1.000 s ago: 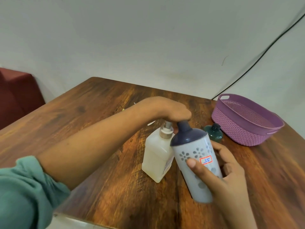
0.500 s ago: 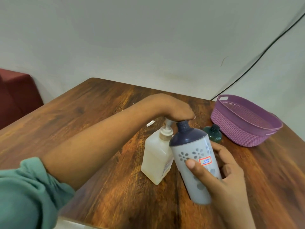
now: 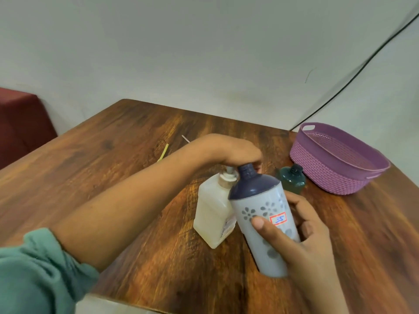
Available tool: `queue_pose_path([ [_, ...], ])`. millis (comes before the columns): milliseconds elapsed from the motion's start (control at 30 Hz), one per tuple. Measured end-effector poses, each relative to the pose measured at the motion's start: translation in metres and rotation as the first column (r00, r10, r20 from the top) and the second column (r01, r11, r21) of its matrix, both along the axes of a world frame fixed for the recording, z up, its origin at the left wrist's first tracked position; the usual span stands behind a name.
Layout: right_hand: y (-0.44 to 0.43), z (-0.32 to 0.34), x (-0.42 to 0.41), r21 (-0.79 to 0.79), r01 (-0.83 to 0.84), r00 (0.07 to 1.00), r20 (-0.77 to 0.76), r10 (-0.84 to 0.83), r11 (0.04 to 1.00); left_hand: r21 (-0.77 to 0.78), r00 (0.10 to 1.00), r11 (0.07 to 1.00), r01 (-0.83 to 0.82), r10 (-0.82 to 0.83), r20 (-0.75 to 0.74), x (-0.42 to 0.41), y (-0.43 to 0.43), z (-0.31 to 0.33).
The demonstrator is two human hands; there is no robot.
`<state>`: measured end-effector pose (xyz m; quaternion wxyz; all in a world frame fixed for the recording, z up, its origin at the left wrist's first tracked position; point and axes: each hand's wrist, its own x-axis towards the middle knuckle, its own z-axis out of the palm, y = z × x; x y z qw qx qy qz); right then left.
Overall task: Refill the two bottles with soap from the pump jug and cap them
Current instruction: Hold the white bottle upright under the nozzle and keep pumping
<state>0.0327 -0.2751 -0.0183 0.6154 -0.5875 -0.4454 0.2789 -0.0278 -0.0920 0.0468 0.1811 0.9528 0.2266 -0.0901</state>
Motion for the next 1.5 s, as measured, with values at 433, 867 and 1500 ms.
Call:
queue_pose_path([
  [433, -0.002, 0.000, -0.005, 0.008, 0.033, 0.999, 0.002, -0.033, 0.999, -0.115, 0.990, 0.993, -0.013, 0.029, 0.137, -0.005, -0.003, -0.001],
  [867, -0.002, -0.002, 0.000, -0.009, 0.017, 1.000, -0.011, -0.017, 1.000, 0.044, 0.998, 0.998, -0.049, 0.047, 0.030, 0.000, -0.002, -0.003],
  [1500, -0.005, -0.001, -0.002, 0.021, -0.015, 0.999, -0.049, 0.016, 1.000, -0.025, 1.000, 0.999, -0.028, 0.028, 0.012, 0.002, -0.001, 0.007],
])
